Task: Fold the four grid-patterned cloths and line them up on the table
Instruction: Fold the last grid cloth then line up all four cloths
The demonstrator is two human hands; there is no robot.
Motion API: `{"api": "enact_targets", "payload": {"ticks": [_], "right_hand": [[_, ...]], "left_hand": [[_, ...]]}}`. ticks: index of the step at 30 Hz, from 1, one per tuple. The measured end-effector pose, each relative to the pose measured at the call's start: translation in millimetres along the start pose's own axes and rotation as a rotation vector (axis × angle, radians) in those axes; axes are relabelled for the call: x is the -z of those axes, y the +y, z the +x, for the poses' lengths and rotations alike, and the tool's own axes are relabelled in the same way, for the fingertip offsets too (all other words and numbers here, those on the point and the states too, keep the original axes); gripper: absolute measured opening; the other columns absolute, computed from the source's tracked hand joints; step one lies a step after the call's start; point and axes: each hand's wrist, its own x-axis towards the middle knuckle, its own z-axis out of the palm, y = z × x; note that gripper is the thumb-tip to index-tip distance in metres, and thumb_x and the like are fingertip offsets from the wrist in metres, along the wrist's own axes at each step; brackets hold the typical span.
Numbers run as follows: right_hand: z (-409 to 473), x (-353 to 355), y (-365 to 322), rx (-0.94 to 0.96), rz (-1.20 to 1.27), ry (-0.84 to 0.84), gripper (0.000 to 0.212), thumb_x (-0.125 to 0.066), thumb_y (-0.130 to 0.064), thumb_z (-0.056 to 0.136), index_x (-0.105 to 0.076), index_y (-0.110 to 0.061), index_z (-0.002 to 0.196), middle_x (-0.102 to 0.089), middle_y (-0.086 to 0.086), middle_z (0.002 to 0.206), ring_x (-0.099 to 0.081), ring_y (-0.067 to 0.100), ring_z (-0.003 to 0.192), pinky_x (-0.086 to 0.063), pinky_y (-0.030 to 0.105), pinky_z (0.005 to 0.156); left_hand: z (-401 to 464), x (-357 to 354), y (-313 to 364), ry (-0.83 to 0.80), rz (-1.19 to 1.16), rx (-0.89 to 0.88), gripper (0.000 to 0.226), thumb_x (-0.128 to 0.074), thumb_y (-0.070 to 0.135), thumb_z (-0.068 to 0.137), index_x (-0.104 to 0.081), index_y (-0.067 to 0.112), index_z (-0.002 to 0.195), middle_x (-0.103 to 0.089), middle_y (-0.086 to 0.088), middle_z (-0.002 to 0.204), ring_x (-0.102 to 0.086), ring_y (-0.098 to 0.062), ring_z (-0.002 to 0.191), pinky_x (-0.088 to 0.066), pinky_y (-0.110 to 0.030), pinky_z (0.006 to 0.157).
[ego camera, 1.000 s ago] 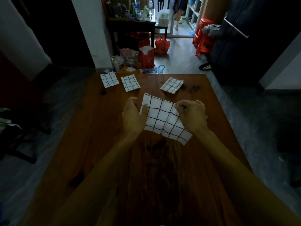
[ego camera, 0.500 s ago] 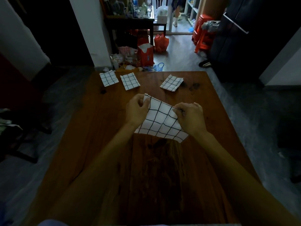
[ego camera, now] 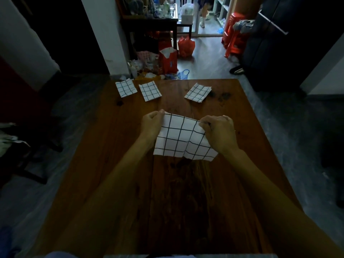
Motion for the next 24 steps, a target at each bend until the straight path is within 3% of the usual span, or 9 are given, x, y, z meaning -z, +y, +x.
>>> {"api": "enact_targets", "payload": {"ticks": [4, 7, 8, 10, 13, 18, 21, 24], "right_hand": [[2.5, 1.2, 3.9, -0.017, 0.035, 0.02, 0.009, -0.06, -0.025, 0.092, -0.068, -0.025, 0.088, -0.069, -0.01, 0.081, -0.062, 0.013, 0.077, -0.041, 0.045, 0.094], [5.8, 4.6, 8.1, 0.005, 0.02, 0.009, 0.008, -0.06, -0.024, 0.093, -0.068, -0.023, 0.09, -0.07, -0.006, 0.084, -0.063, 0.016, 0.079, -0.041, 0.044, 0.094], [6.2, 5.6, 8.1, 0.023, 0.006, -0.006, 0.009, -0.059, -0.024, 0.093, -0.067, -0.022, 0.091, -0.07, -0.005, 0.085, -0.063, 0.018, 0.081, -0.038, 0.044, 0.097], [7.5, 6.7, 5.0, 0.058, -0.029, -0.04, 0.011, -0.056, -0.024, 0.095, -0.067, -0.021, 0.093, -0.069, -0.003, 0.088, -0.062, 0.019, 0.087, -0.03, 0.042, 0.101], [9.7, 6.2, -3.3, 0.093, -0.035, -0.054, 0.013, -0.056, -0.023, 0.095, -0.068, -0.02, 0.096, -0.07, -0.002, 0.09, -0.062, 0.021, 0.091, -0.027, 0.041, 0.102], [9.1, 7.2, -4.9, 0.131, 0.021, -0.055, 0.015, -0.056, -0.024, 0.094, -0.07, -0.022, 0.094, -0.071, -0.005, 0.09, -0.063, 0.019, 0.086, -0.033, 0.044, 0.099], [8.7, 10.2, 0.5, 0.133, 0.038, -0.05, 0.013, -0.059, -0.024, 0.093, -0.072, -0.025, 0.093, -0.072, -0.009, 0.089, -0.064, 0.013, 0.079, -0.042, 0.047, 0.096], [6.4, 13.8, 8.7, 0.111, 0.037, -0.063, 0.013, -0.059, -0.028, 0.094, -0.072, -0.026, 0.093, -0.073, -0.01, 0.089, -0.065, 0.009, 0.075, -0.041, 0.049, 0.099]], "left_hand": [[-1.9, -3.8, -8.0, 0.141, 0.109, -0.054, 0.032, -0.043, 0.031, 0.099, -0.052, 0.017, 0.071, -0.054, 0.0, 0.071, -0.05, -0.011, 0.065, -0.042, -0.024, 0.062], [-10.5, -4.3, -6.4, 0.305, 0.258, -0.259, 0.018, -0.047, 0.033, 0.097, -0.053, 0.023, 0.084, -0.057, 0.005, 0.085, -0.055, -0.008, 0.08, -0.048, -0.024, 0.074], [-11.9, -4.1, -5.6, 0.284, 0.376, -0.414, 0.015, -0.049, 0.034, 0.096, -0.056, 0.022, 0.092, -0.06, 0.004, 0.095, -0.055, -0.01, 0.091, -0.047, -0.028, 0.083], [-13.0, -8.5, -1.9, 0.091, 0.609, -0.706, 0.024, -0.051, 0.036, 0.094, -0.06, 0.018, 0.108, -0.061, -0.002, 0.112, -0.053, -0.016, 0.108, -0.037, -0.035, 0.099], [-12.2, -22.0, 5.1, -0.14, 0.785, -0.896, 0.03, -0.054, 0.036, 0.094, -0.062, 0.016, 0.115, -0.065, -0.003, 0.114, -0.054, -0.02, 0.112, -0.026, -0.035, 0.101], [-6.9, -26.7, -0.6, -0.158, 0.847, -0.905, 0.024, -0.046, 0.029, 0.098, -0.068, 0.018, 0.098, -0.071, 0.004, 0.094, -0.064, -0.014, 0.086, -0.026, -0.035, 0.102], [-3.9, -17.2, 0.3, -0.154, 0.865, -0.853, 0.021, -0.049, 0.029, 0.096, -0.069, 0.022, 0.097, -0.072, 0.005, 0.095, -0.064, -0.011, 0.085, -0.029, -0.037, 0.104], [-0.6, -2.9, -2.0, -0.139, 0.879, -0.798, 0.021, -0.051, 0.029, 0.096, -0.07, 0.021, 0.099, -0.073, 0.005, 0.098, -0.065, -0.011, 0.085, -0.03, -0.035, 0.102]]}}
